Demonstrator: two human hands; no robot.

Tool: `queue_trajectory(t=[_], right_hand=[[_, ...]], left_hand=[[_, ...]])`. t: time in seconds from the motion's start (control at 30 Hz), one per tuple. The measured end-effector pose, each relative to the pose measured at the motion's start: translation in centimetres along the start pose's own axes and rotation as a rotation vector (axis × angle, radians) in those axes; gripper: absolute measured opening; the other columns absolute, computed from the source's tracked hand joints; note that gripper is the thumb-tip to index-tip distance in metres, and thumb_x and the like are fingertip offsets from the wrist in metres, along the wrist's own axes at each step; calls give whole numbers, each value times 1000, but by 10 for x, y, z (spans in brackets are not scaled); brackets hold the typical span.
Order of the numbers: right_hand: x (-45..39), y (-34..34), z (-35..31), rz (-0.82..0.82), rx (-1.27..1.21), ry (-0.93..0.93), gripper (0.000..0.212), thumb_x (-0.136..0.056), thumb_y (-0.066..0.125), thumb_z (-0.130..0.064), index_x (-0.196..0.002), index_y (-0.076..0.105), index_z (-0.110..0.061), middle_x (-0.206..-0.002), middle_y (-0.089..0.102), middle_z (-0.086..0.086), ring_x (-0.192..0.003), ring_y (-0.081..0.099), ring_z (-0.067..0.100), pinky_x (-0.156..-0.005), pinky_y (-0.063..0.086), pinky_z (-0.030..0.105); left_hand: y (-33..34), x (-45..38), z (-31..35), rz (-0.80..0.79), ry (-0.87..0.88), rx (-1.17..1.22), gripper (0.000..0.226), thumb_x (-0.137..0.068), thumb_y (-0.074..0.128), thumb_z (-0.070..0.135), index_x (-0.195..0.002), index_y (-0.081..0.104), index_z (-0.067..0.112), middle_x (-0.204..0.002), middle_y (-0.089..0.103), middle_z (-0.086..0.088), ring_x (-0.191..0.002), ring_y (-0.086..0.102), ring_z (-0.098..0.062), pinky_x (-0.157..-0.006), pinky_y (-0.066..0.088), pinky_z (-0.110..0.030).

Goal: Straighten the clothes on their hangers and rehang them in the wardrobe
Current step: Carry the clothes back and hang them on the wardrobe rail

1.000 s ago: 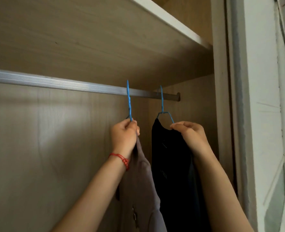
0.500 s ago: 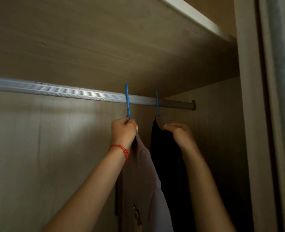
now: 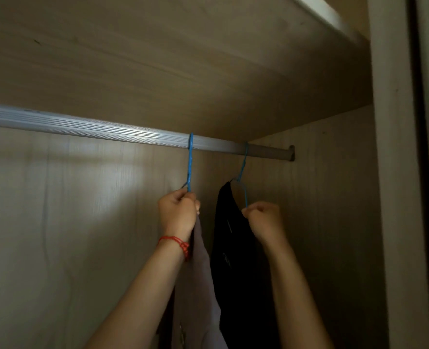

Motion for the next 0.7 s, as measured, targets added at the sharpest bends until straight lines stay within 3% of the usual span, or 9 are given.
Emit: queue_trajectory(t=[0.1,0.2,0.47,0.57,0.7], right_hand=[[5,1,-1,-40,14,-2,15,-89,50,0,-80,61,-4,-72,53,5,-61,46,10,-52,36,19],[7,2,-2,-49,17,-15,28,-88,50,2,-64,52,-13,-65,50,2,-60,45,10,-53,36,20],[21,4,-10,-92,-11,-60,25,-88,50,1,-66,54,-11,-65,51,1,-60,46,10,-57,37,22],[20,5,-11,-51,4,-87,31,-87,53,-2,-59,52,-17,-63,51,0,-59,46,9,-60,38,24],[22,1,-13,30,22,-138,35,-85,56,-1,-55,50,-18,-57,49,-2,-55,44,7,-52,34,19]], left_hand=[[-2,0,1,15,5,17,37,-84,45,-5,-51,45,8,-30,34,7,-31,31,-5,-38,25,-15],[-4,0,2,29,6,24,37,-83,45,-7,-50,45,9,-32,34,8,-32,31,-4,-39,26,-16],[-36,8,23,105,36,9,34,-82,47,-7,-52,50,8,-26,38,5,-27,34,-4,-36,30,-13],[-53,10,31,151,32,34,32,-83,48,-7,-56,54,9,-26,40,4,-27,35,-4,-38,32,-13],[-73,11,40,181,30,37,33,-82,50,-5,-53,52,11,-27,41,7,-29,35,-4,-45,33,-19]])
Point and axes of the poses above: each hand's wrist, its own x-axis away from the middle knuckle, its own y-axis out of the palm, z = x × y, the point moved 5 cm from there along -x, towards the middle knuckle
